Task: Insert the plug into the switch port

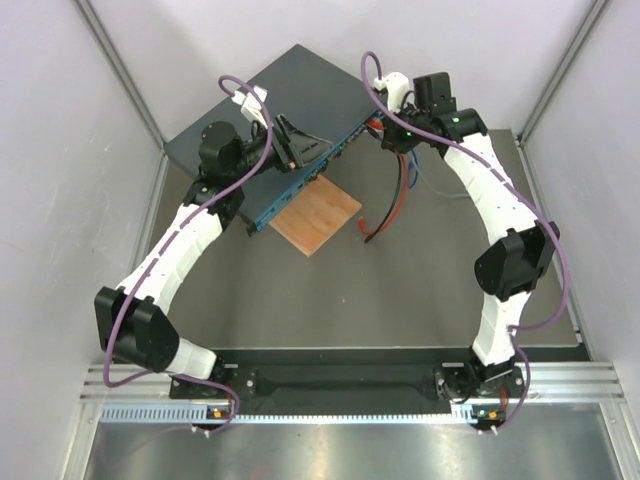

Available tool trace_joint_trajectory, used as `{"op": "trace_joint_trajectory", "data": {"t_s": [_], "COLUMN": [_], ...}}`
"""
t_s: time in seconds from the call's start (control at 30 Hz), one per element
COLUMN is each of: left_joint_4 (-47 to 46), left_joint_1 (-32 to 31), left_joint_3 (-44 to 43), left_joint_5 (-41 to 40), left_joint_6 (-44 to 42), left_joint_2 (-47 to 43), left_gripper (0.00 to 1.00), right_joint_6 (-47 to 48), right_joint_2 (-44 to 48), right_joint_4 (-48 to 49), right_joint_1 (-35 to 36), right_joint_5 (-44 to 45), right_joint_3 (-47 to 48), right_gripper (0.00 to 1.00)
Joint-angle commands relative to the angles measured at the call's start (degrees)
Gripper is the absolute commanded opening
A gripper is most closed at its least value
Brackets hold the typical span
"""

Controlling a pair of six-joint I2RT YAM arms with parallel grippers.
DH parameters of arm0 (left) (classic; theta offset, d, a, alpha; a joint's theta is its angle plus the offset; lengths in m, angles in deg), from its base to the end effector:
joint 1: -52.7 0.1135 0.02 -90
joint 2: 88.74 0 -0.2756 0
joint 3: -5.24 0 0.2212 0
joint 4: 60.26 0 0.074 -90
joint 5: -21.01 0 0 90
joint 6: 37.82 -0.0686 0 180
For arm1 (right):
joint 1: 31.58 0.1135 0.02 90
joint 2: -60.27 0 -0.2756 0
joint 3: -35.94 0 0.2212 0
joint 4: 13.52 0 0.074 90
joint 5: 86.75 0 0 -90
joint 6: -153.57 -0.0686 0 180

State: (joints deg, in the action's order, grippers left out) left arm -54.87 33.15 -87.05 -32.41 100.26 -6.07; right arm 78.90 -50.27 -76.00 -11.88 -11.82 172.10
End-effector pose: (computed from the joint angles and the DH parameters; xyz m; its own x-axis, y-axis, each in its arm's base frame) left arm 0.2989 -0.1495 0.4333 -0.5702 -0.4316 -0.6990 0.6054 0.3543 -0.7127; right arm 0.3973 0.1612 0.3831 -0.4068 -0.4168 -0.8129 -0.6521 0.7557 -0.0611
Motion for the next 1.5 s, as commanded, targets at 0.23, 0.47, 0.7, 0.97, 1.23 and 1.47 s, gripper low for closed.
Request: {"op": "trace_joint_trajectory", "data": {"t_s": [0.23,0.47,0.7,0.97,1.23,1.47], "left_joint_4": [-3.89,-3.89,-3.63,-3.63,-3.54,-3.36], "left_joint_1": [-0.05,-0.05,-0.05,-0.05,-0.05,-0.05], "left_joint_3": [0.18,0.26,0.79,0.79,1.5,1.32], "left_joint_5": [0.51,0.6,0.6,0.51,0.69,0.6], "left_joint_6": [0.09,0.35,0.09,0.0,0.0,-1.23], "left_joint_2": [-0.14,-0.23,-0.76,-0.67,-1.11,-1.38], "left_gripper": [0.76,0.75,0.75,0.75,0.76,0.77], "right_joint_6": [-0.83,-2.59,-3.47,-5.05,-9.35,-7.35], "right_joint_2": [0.95,-1.43,-2.31,-4.33,-4.34,0.84], "right_joint_4": [0.69,0.95,2.18,2.36,3.32,3.67], "right_joint_1": [-0.19,0.51,0.78,0.77,0.16,-0.54], "right_joint_5": [-1.19,-2.51,-3.56,-5.14,-9.97,-8.75], "right_joint_3": [2.97,8.16,9.48,9.48,8.78,4.92], "right_gripper": [0.0,0.0,0.0,0.0,0.0,0.0]}}
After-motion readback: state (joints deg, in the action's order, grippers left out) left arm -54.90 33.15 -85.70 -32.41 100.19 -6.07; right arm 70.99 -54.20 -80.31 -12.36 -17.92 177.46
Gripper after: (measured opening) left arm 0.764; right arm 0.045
